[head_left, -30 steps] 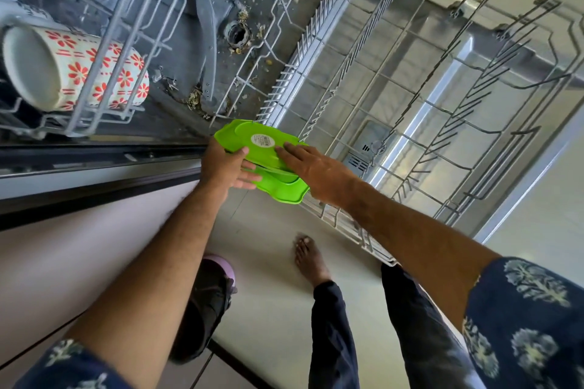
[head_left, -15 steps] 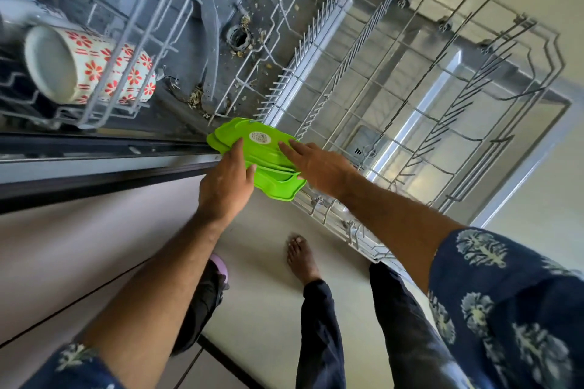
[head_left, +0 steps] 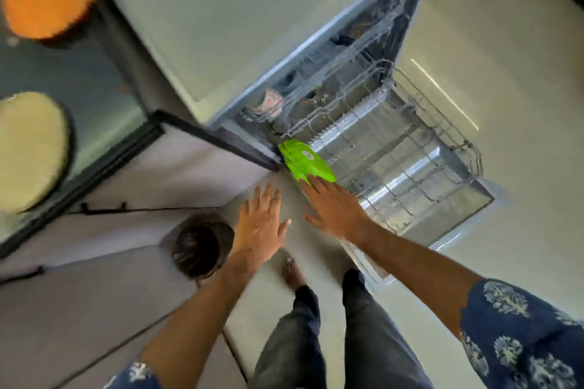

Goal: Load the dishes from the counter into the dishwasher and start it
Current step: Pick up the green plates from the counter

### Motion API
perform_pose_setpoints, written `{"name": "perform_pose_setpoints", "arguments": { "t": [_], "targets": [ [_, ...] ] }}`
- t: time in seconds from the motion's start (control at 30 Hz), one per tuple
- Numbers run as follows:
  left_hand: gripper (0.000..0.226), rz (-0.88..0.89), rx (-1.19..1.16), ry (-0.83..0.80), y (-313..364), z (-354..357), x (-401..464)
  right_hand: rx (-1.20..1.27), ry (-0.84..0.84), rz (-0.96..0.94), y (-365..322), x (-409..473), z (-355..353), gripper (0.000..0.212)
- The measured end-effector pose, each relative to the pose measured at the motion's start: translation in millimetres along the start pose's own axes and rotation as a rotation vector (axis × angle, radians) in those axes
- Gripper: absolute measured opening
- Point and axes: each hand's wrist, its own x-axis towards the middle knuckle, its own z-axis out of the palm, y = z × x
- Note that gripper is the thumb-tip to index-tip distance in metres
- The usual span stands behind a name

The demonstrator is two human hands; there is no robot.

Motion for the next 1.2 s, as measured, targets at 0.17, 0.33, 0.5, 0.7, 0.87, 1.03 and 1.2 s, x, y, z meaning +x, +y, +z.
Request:
{"name": "perform_pose_setpoints", "arguments": {
  "t": [0.17,0.33,0.5,0.7,0.87,1.03,1.2],
  "targets": [
    [0.072,-0.161,-0.127,0.128,-35,-40,-105,-0.056,0.067,-0.217,-86,-15,-59,0.080],
    [0.067,-0.366,-0.260,0.257,-103,-45,-197,-0.158,0.166,-0.423,-182,-8,-96,0.073],
    [0.067,-0.503,-0.326,0.432,-170,-45,-277,-0.204,0.156,-0.495,-284,9,-110,0.068],
    [0.068,-0.575,-0.393,0.491,-233,-41,-329,-0.181,0.155,-0.457,-372,28,-120,0.065],
    [0.068,-0.578,-0.409,0.501,-266,-43,-332,-0.274,0.138,-0.468,-407,55,-130,0.066],
    [0.067,-0.546,-0.416,0.499,-296,-51,-315,-0.378,0.178,-0.395,-416,102,-143,0.064],
    [0.065,-0.488,-0.512,0.471,-327,-60,-283,-0.494,0.104,-0.313,-406,148,-141,0.060]
  ]
}}
